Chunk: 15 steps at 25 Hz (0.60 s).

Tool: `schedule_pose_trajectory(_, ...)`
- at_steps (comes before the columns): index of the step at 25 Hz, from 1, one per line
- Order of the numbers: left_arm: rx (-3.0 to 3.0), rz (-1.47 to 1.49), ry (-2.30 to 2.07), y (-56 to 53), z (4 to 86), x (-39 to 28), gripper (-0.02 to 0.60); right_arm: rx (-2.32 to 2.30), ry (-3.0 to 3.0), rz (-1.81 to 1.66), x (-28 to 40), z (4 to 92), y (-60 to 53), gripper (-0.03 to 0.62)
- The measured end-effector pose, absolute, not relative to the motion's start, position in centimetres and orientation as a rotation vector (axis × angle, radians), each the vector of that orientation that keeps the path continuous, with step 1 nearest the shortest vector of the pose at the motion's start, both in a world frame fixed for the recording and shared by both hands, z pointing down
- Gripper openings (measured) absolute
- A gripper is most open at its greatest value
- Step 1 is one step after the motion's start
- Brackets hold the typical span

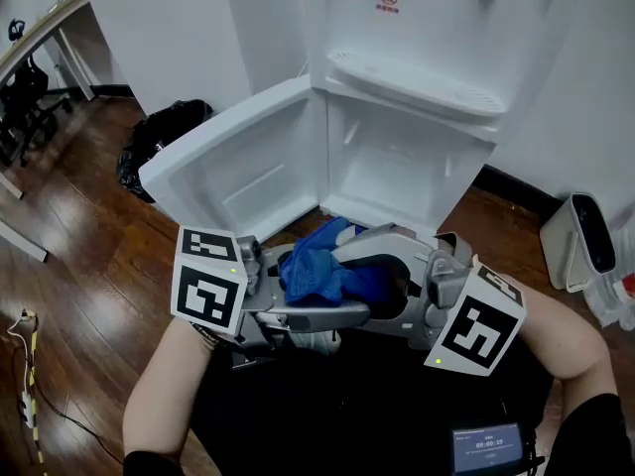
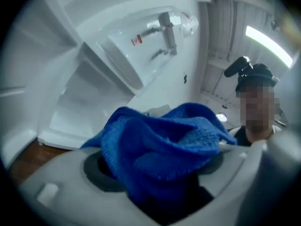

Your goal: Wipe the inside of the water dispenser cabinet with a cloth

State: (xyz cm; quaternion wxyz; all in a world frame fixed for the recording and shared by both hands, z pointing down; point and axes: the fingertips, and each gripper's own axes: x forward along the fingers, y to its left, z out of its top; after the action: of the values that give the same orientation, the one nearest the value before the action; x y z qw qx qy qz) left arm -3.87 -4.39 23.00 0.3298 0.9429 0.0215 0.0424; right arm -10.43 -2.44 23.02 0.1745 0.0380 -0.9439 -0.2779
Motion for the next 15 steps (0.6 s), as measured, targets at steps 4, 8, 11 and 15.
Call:
schedule_pose_trajectory(4,2.392,0.115,0.022,-5.2,25.3,-3.7,0.223,0.071,-2.69,-0.782,-10.0,24.9,-2.3,0.279)
schedule_pose_trajectory(8,2.452,0.112,-0.131,-7.4,26.0,-5.0,0.192,0.154,-2.738,-0.622,-6.6,24.6,-3.7,0.269)
schedule_pose_trajectory(11,2.583,0.12,-0.561,-13.2,26.0,-7.6,0.2,0.54,-2.838,-0.387,-1.2,21.6,-7.9,0.18)
schedule_pose_trajectory(15,2.749,0.205,-0.979,-19.7,24.5,-7.0,0.202,0.955,-3.006,-0.193,3.2,16.8,-11.1,0.115)
